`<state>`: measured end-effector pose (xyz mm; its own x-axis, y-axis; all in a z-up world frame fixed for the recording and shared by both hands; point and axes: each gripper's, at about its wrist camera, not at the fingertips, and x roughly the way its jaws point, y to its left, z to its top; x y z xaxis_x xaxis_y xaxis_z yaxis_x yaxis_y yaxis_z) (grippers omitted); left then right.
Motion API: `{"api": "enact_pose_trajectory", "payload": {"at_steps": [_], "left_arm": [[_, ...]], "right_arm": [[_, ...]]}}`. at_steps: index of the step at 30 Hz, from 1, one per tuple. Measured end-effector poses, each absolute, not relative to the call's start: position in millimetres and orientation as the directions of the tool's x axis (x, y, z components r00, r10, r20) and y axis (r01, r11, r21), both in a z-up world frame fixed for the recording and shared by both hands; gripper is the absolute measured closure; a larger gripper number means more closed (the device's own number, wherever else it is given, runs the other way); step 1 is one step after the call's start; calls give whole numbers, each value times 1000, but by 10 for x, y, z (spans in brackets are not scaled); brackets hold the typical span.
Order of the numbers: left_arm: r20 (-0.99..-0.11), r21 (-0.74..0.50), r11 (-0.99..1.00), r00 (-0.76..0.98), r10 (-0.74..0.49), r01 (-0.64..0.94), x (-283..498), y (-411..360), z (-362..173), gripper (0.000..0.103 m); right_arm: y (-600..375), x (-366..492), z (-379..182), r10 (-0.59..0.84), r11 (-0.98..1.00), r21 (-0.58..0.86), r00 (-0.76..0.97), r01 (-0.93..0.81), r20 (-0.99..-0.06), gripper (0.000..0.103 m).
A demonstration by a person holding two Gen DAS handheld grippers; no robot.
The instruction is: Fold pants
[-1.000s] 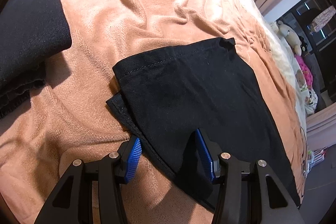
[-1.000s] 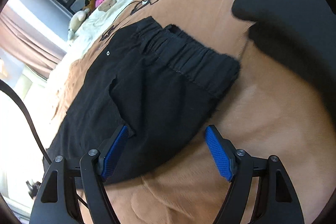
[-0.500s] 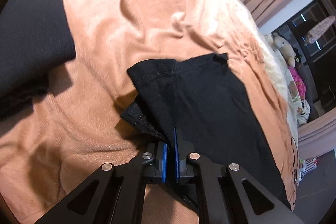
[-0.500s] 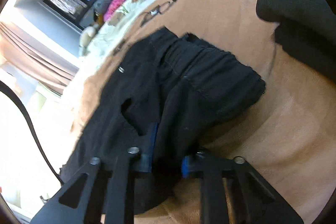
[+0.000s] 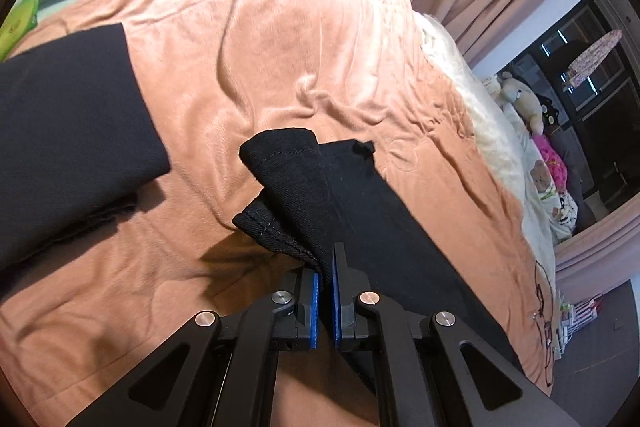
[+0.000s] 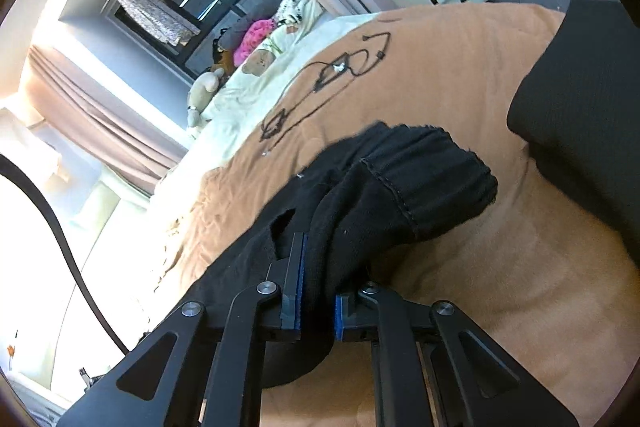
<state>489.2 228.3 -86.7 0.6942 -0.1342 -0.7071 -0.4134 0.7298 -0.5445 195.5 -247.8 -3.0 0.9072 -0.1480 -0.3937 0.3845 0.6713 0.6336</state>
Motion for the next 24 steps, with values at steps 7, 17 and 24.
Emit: {"api": "enact_pose_trajectory", "payload": {"at_steps": [7,17,24], "left_arm": [[-711,-541,729,692,-129,-419,4456,2394,-662,98],[-722,-546,725,674,-153,-420,3737,2523,-621,98],[-699,-557,727,699,-151,-401,3290,2622,-392,98]], "right_arm": [[-2504,1593,6,-152,669,635,908,386,-392,95],[-2394,908,-16,-139,667,634,901,392,-410,96],[-2339,547,96,-138,666,641,907,382,-398,96]]}}
